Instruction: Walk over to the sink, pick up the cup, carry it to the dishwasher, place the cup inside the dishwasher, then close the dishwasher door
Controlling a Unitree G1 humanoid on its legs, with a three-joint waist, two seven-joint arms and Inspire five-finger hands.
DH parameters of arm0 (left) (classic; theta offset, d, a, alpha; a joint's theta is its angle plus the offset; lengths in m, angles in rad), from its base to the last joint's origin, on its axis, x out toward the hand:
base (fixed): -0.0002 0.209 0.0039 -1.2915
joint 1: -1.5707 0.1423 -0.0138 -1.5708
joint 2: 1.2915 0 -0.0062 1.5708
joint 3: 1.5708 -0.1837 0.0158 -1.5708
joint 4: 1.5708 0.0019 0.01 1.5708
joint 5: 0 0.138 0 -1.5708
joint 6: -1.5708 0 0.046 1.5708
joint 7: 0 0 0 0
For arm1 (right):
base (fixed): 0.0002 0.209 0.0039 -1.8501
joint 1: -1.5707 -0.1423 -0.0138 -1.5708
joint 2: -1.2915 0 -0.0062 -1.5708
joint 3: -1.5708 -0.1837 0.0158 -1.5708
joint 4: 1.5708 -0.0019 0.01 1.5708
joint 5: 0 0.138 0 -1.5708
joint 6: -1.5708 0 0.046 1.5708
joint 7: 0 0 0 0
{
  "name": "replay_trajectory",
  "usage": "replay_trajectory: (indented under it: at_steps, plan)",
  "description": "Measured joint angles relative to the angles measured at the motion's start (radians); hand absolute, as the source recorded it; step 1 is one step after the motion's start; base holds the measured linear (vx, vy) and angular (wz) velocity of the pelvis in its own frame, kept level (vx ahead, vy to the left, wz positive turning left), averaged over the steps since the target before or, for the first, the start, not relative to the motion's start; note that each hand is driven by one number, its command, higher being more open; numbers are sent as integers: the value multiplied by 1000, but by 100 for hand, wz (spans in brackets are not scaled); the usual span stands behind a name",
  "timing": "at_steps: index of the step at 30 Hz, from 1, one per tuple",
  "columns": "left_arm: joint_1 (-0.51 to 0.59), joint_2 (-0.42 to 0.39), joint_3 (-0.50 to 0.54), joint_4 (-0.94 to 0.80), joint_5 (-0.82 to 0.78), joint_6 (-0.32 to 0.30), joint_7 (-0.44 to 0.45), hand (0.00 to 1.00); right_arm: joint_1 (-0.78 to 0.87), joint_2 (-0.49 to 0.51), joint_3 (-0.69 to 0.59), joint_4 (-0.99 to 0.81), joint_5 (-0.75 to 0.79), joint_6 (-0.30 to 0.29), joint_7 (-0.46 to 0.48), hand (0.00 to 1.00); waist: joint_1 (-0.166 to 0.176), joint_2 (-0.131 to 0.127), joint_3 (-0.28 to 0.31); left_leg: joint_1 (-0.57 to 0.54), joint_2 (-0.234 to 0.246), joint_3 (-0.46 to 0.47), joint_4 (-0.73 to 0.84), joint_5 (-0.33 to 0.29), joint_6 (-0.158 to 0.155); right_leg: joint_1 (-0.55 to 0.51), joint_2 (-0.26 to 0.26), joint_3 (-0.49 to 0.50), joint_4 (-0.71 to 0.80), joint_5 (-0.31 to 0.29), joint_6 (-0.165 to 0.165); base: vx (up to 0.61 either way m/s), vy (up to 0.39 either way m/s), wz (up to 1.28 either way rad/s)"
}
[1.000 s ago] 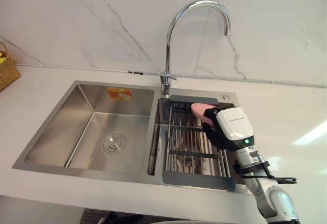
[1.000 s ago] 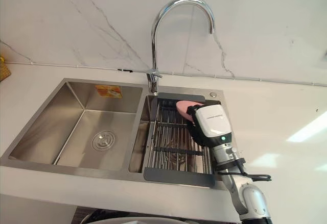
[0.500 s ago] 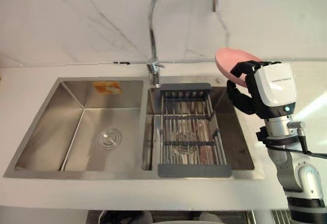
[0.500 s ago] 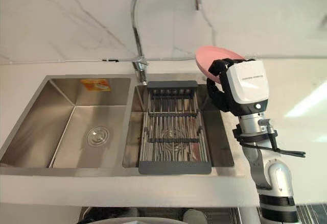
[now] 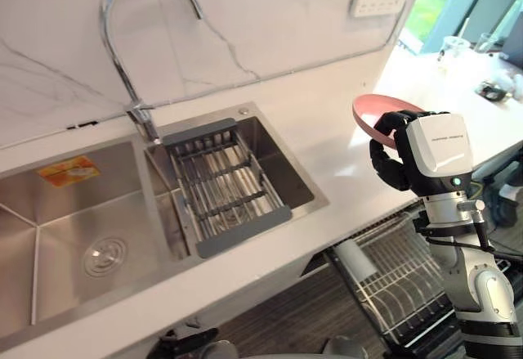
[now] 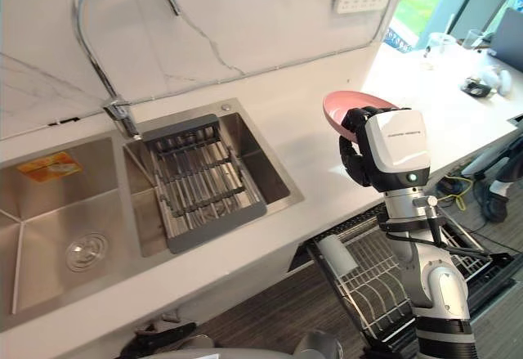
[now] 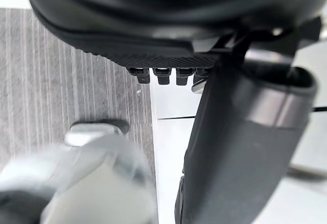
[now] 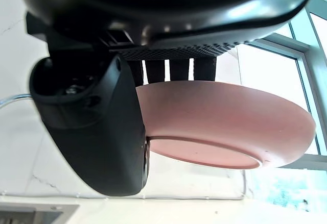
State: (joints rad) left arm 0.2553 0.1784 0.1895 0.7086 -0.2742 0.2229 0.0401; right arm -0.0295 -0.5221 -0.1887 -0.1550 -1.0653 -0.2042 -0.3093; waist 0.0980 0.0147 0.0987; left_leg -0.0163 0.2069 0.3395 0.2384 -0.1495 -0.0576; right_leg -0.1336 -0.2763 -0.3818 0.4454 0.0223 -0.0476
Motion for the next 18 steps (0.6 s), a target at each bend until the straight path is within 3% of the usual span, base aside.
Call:
replay_trajectory:
  at_steps: [1,2,4,6,8,13,18]
  plan:
    - [1,2,1,2,-2,-6,0,100,-4,-1,0,8,0,9,-3,0,7,-4,-4,-3,8,16,-14,13,-8,16,12,-3,-42,-22,0,-105,-225,-60]
    - [-1,12,11,8,-1,-25,1,100,-13,-4,-1,21,0,17,-4,0,14,-21,-8,-10,8,35,-6,18,-13,25,-12,-16,-15,-91,4,-76,-274,-43]
    - [1,28,34,15,0,-29,4,100,-17,-5,0,30,3,10,-2,0,22,-35,-17,-15,20,53,14,22,-20,90,-32,-35,-81,-86,38,-47,-213,-37]
    - [2,47,57,27,14,-33,2,100,-18,-8,-8,26,13,5,-1,0,21,-42,-26,-33,49,67,6,48,-70,140,23,-38,-237,-91,144,-51,-339,-34]
    - [0,37,70,40,41,-38,-6,100,21,4,-45,26,28,1,2,0,19,-40,-28,-30,67,73,-17,73,-97,170,59,-44,-319,-88,182,-45,-283,-20]
    - [4,-71,29,51,76,-52,-89,100,134,114,-147,24,46,-4,24,0,-20,-38,-38,20,63,84,-109,133,-110,194,83,-50,-353,-82,184,-45,-76,-4]
    - [-28,-79,27,68,120,-116,-108,100,233,237,-135,13,41,-39,24,0,-53,-37,-47,25,44,113,-139,152,-98,183,78,-25,-397,-42,191,-47,22,-13]
